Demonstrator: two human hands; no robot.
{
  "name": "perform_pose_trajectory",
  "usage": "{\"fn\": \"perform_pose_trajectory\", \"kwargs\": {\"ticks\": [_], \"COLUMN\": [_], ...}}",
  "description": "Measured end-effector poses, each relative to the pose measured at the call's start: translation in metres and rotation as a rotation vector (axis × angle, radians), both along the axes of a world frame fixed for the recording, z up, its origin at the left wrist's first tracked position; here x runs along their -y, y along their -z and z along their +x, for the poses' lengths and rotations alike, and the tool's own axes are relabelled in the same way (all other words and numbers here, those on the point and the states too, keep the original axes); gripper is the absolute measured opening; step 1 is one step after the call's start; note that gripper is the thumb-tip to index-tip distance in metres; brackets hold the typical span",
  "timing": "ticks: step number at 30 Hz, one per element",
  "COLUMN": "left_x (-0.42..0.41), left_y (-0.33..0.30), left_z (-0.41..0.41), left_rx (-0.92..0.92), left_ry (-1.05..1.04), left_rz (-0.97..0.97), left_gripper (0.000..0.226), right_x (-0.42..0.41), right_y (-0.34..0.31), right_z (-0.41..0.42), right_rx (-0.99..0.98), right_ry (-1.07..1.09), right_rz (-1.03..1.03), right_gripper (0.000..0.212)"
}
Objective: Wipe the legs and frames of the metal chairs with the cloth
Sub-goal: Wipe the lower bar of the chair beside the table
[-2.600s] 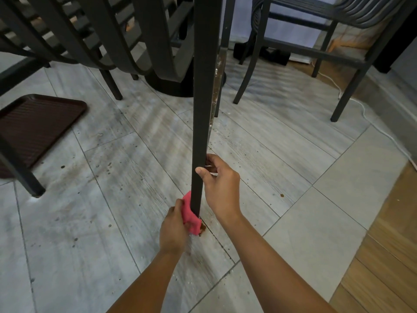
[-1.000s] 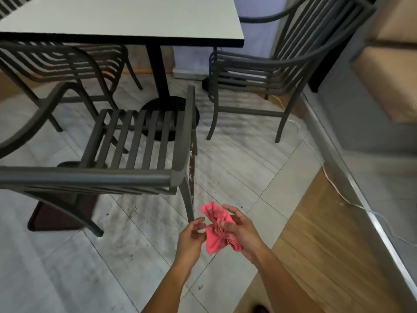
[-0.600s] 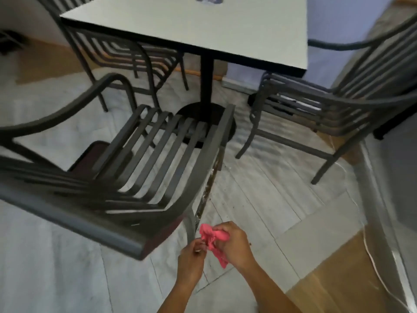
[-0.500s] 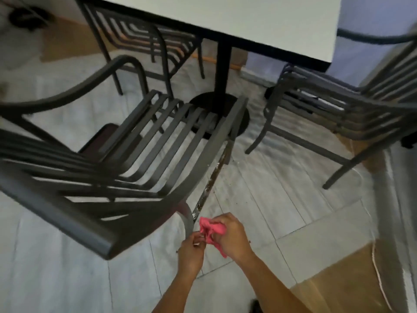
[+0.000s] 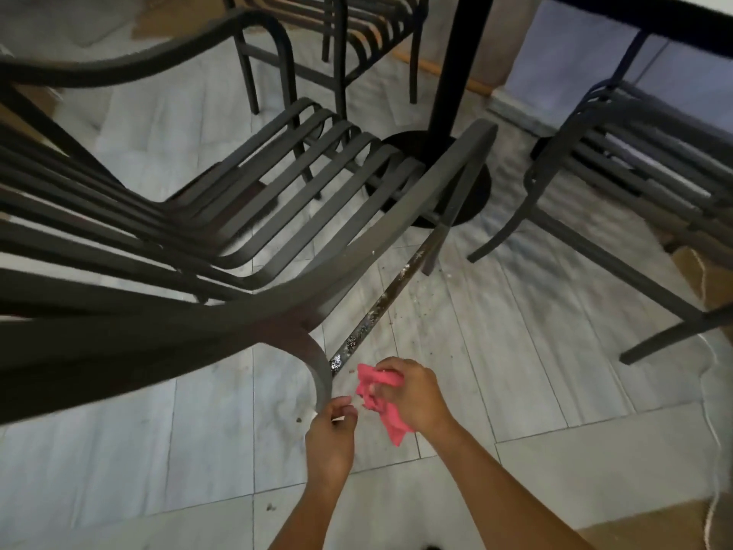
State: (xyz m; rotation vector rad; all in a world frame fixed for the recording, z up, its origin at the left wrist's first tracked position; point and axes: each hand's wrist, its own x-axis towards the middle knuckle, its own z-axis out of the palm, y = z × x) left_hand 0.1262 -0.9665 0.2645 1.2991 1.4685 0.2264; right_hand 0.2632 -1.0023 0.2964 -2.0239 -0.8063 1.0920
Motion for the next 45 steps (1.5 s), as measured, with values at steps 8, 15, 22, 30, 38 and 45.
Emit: {"fn": "perform_pose_trajectory", "kwargs": {"ticks": [8, 15, 22, 30, 38, 45], "left_x": [-0.022, -0.046, -0.049, -0.051, -0.048, -0.049], "left_y": [0.050, 0.101, 0.153, 0.160, 0.160, 0.162], "left_z": [-0.015, -0.004, -0.004, -0.008, -0.007, -0.007], "left_rx": [-0.003, 0.034, 0.220, 0.318, 0.290, 0.281], "left_ry": [-0.171, -0.132, -0.099, -0.132, -0.149, -0.136], "left_rz": [0.231, 0.463, 0.702, 0.718, 0.753, 0.761], "left_gripper": [0.015, 0.055, 0.031, 0.028, 0.031, 0.030], "right_x": [-0.038, -0.064, -0.058, -0.049, -0.052, -0.052], "right_y": [0.041, 0.088, 0.152, 0.179, 0.192, 0.198], "right_z": [0.003, -0.010, -0.020, -0.023, -0.022, -0.019], "right_rx": [0.024, 0.414, 0.483, 0.782, 0.971, 1.037], "right_ry": [0.106, -0.229, -0.395, -0.443, -0.458, -0.448], "right_rz": [0.114, 0.330, 0.499, 0.581, 0.604, 0.575], "right_gripper": [0.008, 0.036, 0.038, 0.033, 0.032, 0.040]}}
